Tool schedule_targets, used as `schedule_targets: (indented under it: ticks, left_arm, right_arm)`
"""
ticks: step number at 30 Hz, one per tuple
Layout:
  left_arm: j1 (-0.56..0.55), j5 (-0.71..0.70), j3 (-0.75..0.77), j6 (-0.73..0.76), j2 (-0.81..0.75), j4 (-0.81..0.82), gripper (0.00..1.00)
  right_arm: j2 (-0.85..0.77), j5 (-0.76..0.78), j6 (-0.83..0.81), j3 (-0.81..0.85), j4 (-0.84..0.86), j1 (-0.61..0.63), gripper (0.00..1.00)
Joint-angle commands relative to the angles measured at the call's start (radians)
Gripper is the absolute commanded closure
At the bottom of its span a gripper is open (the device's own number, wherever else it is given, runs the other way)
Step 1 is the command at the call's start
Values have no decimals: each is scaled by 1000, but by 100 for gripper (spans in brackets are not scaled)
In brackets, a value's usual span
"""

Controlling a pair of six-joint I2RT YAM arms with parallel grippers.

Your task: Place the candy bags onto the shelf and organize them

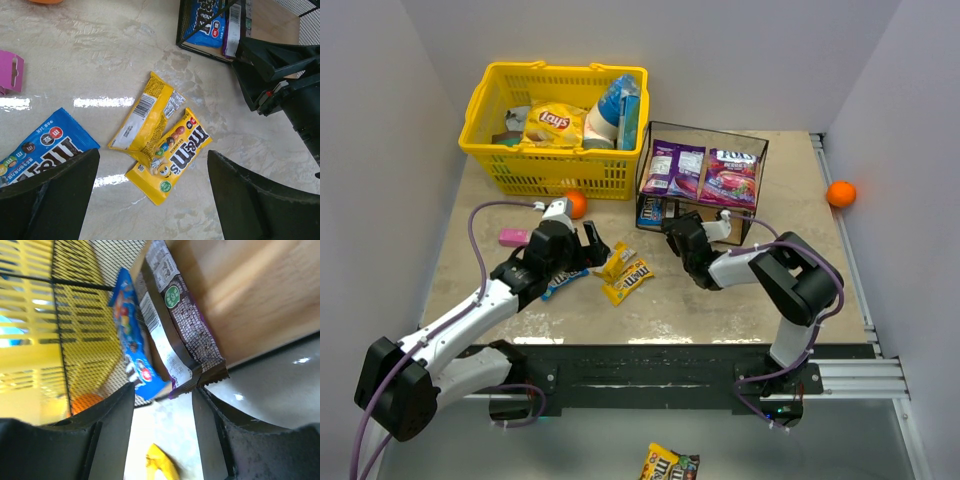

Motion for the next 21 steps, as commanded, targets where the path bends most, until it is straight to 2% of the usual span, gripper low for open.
schedule_targets:
  ticks: [1, 4, 8, 11, 16, 21]
  left_arm:
    - [8, 10, 29, 16, -9, 31, 5]
    - [8, 9, 26, 15, -14, 32, 5]
    - [9, 10, 21, 11, -18, 31, 5]
    - [8, 7, 20, 11, -25, 26, 5]
    - [10, 1, 21, 11, -32, 20, 5]
    - [13, -2, 21, 12, -35, 14, 6]
  right_arm:
    - [-13, -16, -55, -22, -21, -1, 46]
    - [-19, -19, -66, -23, -33, -4, 52]
    - [4, -53, -77, -29, -1, -21, 76]
    - [31, -79, -67, -26, 27, -35, 84]
    - [65, -104, -74, -2, 44, -47, 88]
    - [82, -127, -69, 3, 68, -58, 89]
